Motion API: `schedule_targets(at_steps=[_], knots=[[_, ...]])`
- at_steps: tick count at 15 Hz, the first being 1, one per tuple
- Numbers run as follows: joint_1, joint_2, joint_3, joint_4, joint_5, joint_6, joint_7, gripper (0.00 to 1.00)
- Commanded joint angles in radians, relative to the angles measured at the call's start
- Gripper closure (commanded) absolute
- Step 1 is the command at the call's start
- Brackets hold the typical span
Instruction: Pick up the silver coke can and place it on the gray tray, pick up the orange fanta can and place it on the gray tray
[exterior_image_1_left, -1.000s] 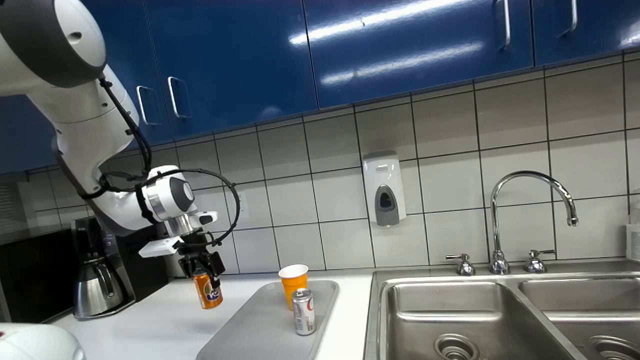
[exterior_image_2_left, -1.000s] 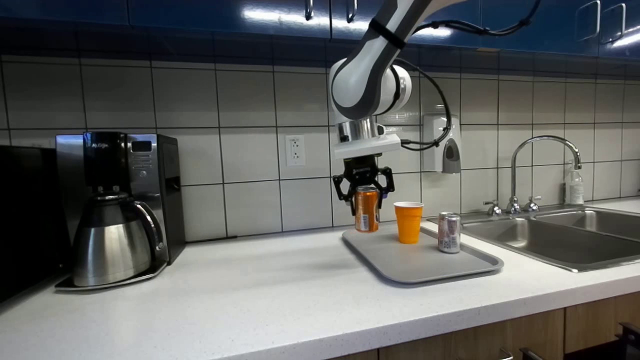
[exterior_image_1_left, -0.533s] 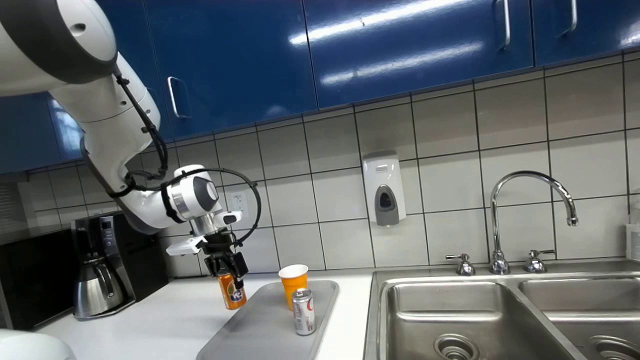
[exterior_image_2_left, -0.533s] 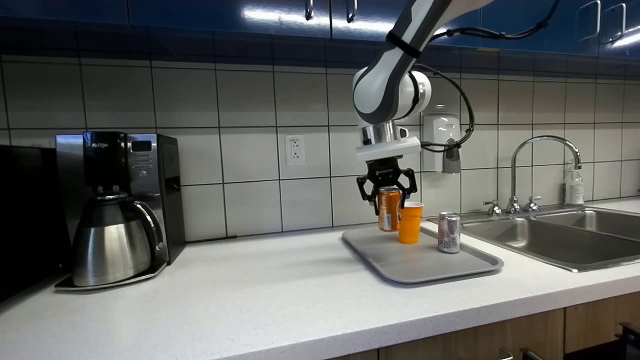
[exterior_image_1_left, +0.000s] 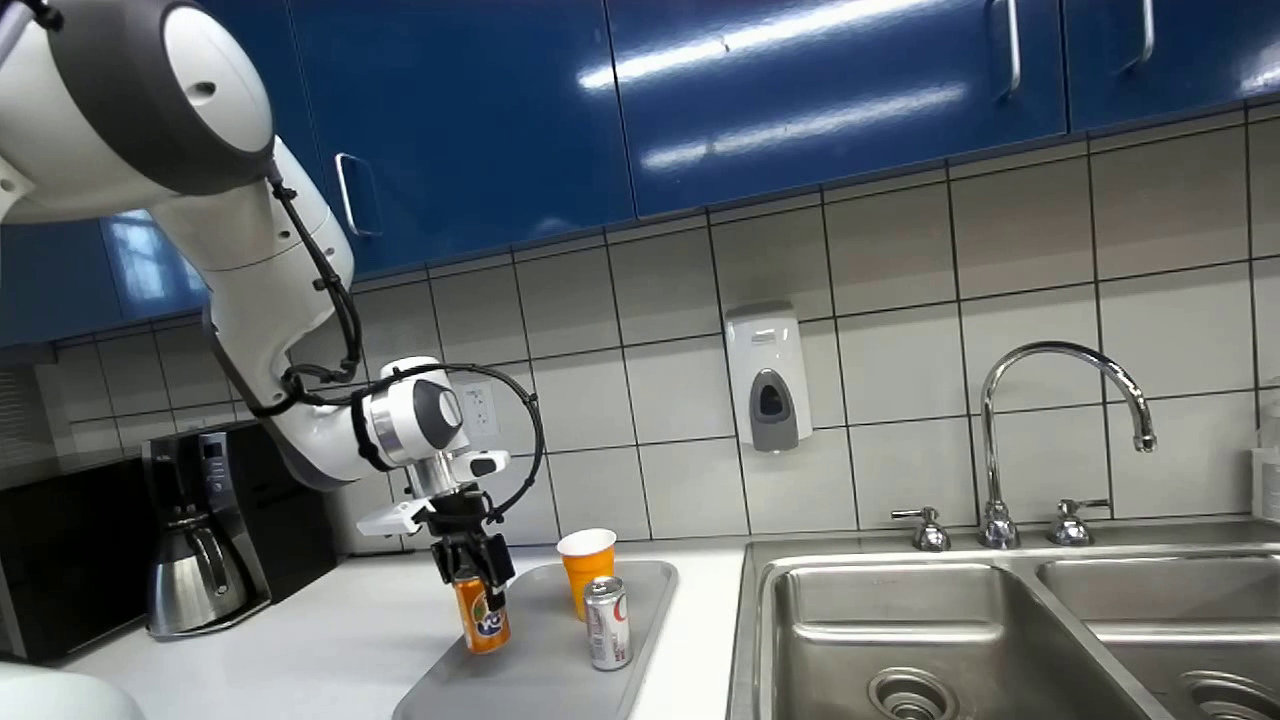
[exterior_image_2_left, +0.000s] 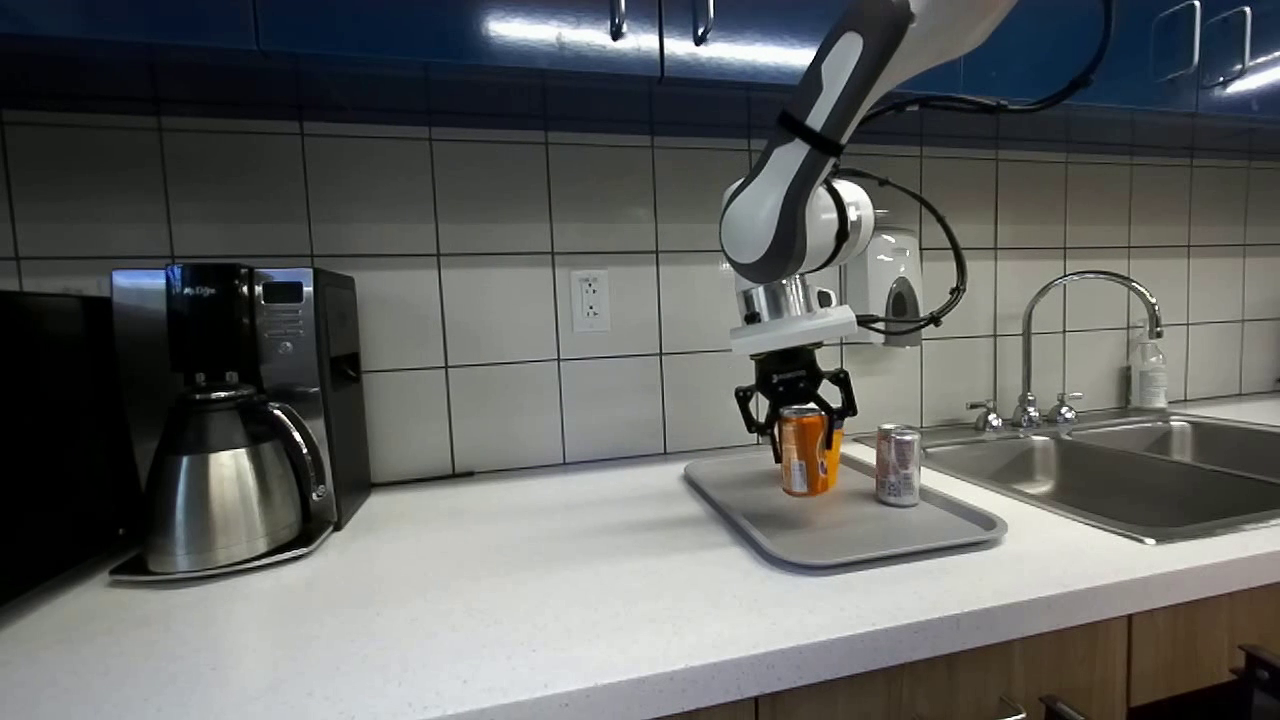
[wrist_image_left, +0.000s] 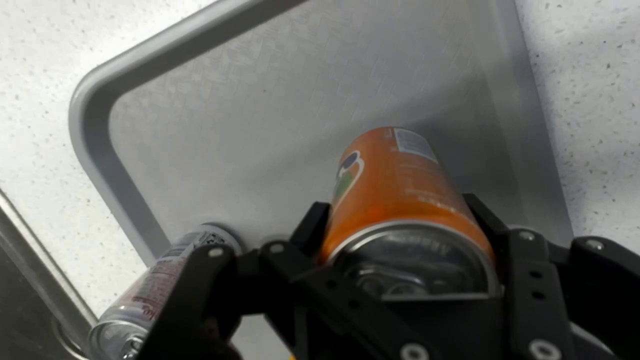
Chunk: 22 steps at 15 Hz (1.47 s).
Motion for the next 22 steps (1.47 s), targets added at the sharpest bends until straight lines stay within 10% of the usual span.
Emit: schedule_targets(at_steps=[1, 10, 11, 22], knots=[[-0.003, 0.045, -0.001, 0.043, 0.027, -0.020, -0.016, 0.58], [-0.001, 0.142, -0.014, 0.133, 0.062, -0.023, -0.036, 0.58], [0.001, 0.148, -0.016, 0.140, 0.065, -0.026, -0.035, 0.08], [0.015, 0.127, -0.017, 0.162, 0.067, -0.035, -0.048, 0.00]])
